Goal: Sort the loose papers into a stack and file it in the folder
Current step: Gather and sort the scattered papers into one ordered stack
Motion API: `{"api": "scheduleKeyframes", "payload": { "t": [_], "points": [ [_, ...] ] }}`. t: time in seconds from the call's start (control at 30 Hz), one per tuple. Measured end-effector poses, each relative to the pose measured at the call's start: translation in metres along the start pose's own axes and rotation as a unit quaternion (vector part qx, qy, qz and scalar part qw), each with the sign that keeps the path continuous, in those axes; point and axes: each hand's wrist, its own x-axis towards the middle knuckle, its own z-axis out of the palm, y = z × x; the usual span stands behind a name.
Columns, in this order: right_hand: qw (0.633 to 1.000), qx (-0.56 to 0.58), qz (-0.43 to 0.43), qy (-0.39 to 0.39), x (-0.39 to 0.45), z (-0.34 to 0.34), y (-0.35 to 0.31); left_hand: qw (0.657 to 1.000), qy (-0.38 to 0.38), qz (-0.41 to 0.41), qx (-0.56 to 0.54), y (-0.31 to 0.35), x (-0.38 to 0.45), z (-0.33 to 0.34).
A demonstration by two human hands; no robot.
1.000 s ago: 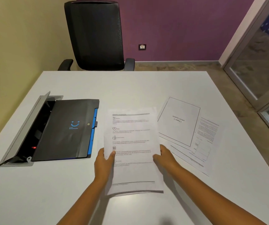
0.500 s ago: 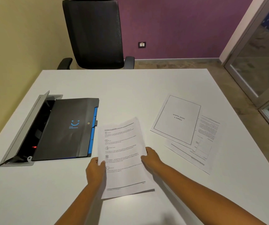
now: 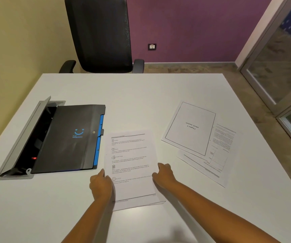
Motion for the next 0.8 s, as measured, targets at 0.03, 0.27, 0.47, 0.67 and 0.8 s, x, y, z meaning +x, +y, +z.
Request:
{"api": "scheduleKeyframes", "payload": {
  "t": [0.03, 0.27, 0.47, 0.67, 0.8],
  "points": [
    [1.000, 0.003, 0.002, -0.003, 0.003, 0.000, 0.000, 1.000, -0.001, 0.003, 0.008, 0.001, 0.003, -0.001],
    [0.997, 0.053, -0.059, 0.004, 0.010, -0.009, 0.010, 0.996, 0.021, 0.040, 0.078, 0.003, 0.012, -0.006],
    [0.979, -0.065, -0.077, 0.179, 0.016, -0.049, 0.056, 0.994, 0.055, 0.085, 0.047, 0.005, 0.004, 0.004],
    [0.979, -0.160, 0.024, 0.124, 0.038, -0.083, 0.091, 0.992, 0.009, 0.121, 0.025, 0.019, -0.002, 0.020],
    [0.980, -0.162, 0.019, 0.112, 0.039, -0.080, 0.097, 0.991, -0.008, 0.135, 0.022, 0.022, -0.004, 0.024]
  ]
}}
